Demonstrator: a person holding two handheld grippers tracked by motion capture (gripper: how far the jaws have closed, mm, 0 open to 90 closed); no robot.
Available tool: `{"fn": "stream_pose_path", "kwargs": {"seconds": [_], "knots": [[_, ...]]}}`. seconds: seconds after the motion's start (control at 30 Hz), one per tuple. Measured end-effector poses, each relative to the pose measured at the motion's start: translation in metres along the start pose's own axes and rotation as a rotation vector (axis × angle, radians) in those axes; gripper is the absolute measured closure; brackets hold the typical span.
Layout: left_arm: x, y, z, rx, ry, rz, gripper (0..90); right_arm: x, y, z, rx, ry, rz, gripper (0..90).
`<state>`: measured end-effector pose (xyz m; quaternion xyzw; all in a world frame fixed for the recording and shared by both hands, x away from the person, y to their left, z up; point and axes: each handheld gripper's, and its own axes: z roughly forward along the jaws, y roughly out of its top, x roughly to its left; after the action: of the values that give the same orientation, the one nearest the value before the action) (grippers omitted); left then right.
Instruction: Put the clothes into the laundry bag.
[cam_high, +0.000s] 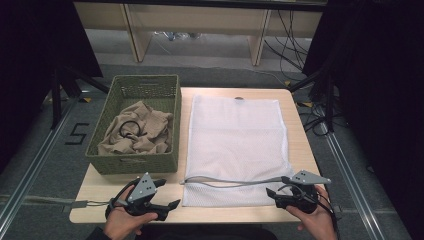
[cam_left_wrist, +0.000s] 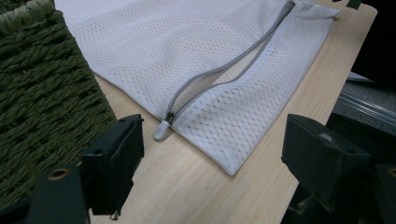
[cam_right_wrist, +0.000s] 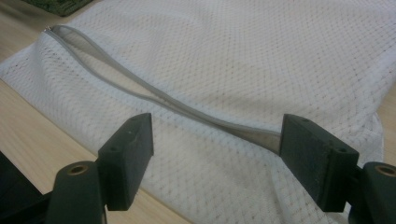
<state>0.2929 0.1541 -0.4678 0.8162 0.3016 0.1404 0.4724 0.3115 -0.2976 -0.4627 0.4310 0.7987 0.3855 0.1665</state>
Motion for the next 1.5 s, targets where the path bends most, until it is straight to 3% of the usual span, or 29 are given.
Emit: {"fn": "stream_pose_path", "kwargs": {"seconds": [0.1,0.17,0.37,0.43,0.47,0.5,0.53,0.57,0.67,0.7,0.73,0.77,0.8,0.83,0.87,0.9,0.93,1.03,1.1,1.13,1.17,1.23,1.3,1.37,1.47,1.5], "knots": [[0.000,0.001,0.000,0.023,0.011,0.009,20.8,-0.001,0.000,0.001,0.005,0.003,-0.001,27.6],[-0.001,0.001,0.002,0.013,-0.003,0.014,20.7,-0.002,-0.001,0.001,-0.008,-0.021,-0.014,27.6],[-0.002,0.002,0.005,0.025,-0.004,0.004,20.4,-0.006,-0.002,0.002,-0.005,-0.028,-0.012,27.3],[-0.001,0.002,0.007,0.025,-0.009,0.003,20.3,-0.005,-0.003,0.003,-0.009,-0.027,0.002,27.0],[0.000,0.003,0.007,0.028,-0.005,0.009,20.2,-0.008,-0.003,0.003,0.009,-0.004,-0.007,26.5],[0.001,0.004,0.007,0.031,-0.003,0.012,20.2,-0.008,-0.004,0.003,0.013,-0.021,0.014,26.0],[0.002,0.004,0.008,0.026,-0.008,0.029,20.1,-0.013,-0.005,0.003,0.009,-0.032,-0.003,24.4],[0.002,0.004,0.009,0.028,-0.008,0.011,20.1,-0.014,-0.005,0.003,0.013,-0.024,0.015,23.3],[0.002,0.004,0.010,0.033,-0.011,0.002,20.1,-0.020,-0.007,0.000,0.021,-0.057,0.004,20.0],[0.001,0.004,0.011,0.034,-0.012,0.004,20.1,-0.024,-0.008,-0.001,0.033,-0.097,0.008,20.4],[0.000,0.004,0.011,0.023,-0.018,0.002,20.1,-0.024,-0.008,-0.001,0.033,-0.097,0.008,20.4],[0.000,0.004,0.011,0.032,-0.018,0.011,20.1,-0.031,-0.009,0.000,0.036,-0.119,-0.053,20.6],[0.001,0.004,0.010,0.035,-0.014,0.031,20.1,-0.035,-0.009,0.001,0.066,-0.174,-0.059,21.0],[0.001,0.004,0.010,0.035,-0.014,0.031,20.1,-0.035,-0.009,0.001,0.066,-0.174,-0.059,21.0],[0.000,0.004,0.011,0.016,-0.017,0.023,20.1,-0.040,-0.009,0.001,0.084,-0.192,-0.099,21.4],[0.002,0.005,0.010,0.026,-0.021,0.040,20.1,-0.043,-0.009,0.004,0.120,-0.251,-0.100,22.1],[0.001,0.003,0.010,0.018,-0.021,0.011,20.1,-0.045,-0.010,0.005,0.147,-0.268,-0.124,22.3],[0.001,0.004,0.011,0.022,-0.017,0.008,20.1,-0.050,-0.009,0.009,0.167,-0.266,-0.149,23.7],[0.003,0.005,0.010,0.044,-0.018,0.026,20.1,-0.049,-0.007,0.013,0.193,-0.277,-0.148,25.3],[0.005,0.005,0.010,0.056,-0.021,0.043,20.1,-0.049,-0.006,0.016,0.209,-0.279,-0.170,25.8],[0.003,0.004,0.011,0.044,-0.026,0.017,20.1,-0.048,-0.004,0.021,0.231,-0.295,-0.171,27.2],[0.002,0.004,0.012,0.043,-0.023,0.012,20.1,-0.052,-0.001,0.027,0.235,-0.306,-0.235,27.3],[0.002,0.004,0.012,0.046,-0.022,0.012,20.1,-0.051,0.001,0.031,0.242,-0.312,-0.227,28.8],[0.002,0.004,0.012,0.048,-0.019,0.013,20.1,-0.053,0.003,0.036,0.250,-0.321,-0.266,29.0],[0.002,0.004,0.012,0.049,-0.015,0.018,20.2,-0.051,0.005,0.040,0.274,-0.332,-0.256,29.7],[0.002,0.004,0.012,0.054,-0.014,0.018,20.2,-0.051,0.008,0.044,0.274,-0.334,-0.274,29.8]]}}
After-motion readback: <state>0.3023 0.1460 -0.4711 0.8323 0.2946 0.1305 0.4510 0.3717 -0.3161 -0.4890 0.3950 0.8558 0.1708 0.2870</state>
